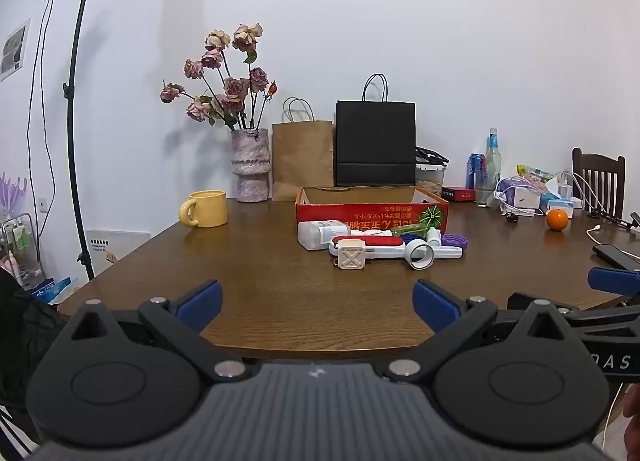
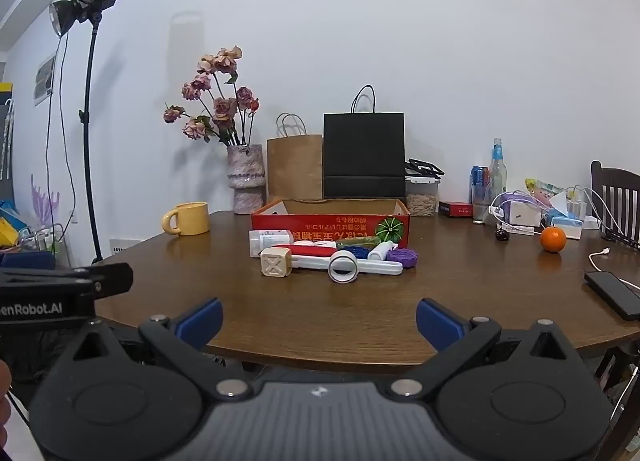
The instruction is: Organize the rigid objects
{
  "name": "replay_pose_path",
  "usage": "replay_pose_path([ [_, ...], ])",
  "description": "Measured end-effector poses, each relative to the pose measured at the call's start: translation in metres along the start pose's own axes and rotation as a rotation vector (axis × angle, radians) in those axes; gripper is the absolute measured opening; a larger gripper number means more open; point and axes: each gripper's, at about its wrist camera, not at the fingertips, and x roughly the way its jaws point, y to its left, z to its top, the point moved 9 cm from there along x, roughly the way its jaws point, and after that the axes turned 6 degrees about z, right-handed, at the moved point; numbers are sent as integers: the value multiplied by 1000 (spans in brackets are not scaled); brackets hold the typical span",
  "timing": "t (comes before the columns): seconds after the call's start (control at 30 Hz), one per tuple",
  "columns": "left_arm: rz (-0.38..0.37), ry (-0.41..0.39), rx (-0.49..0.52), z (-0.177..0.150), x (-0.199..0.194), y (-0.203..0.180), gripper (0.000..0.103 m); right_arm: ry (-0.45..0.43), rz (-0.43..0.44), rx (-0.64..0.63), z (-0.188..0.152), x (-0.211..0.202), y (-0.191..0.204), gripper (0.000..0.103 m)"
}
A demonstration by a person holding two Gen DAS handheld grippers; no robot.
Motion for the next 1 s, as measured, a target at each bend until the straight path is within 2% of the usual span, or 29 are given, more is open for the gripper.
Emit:
replay_pose_path([
  [1.0, 5, -21, 8, 7, -6, -6, 103, -11, -3, 39, 1, -1, -5, 103],
])
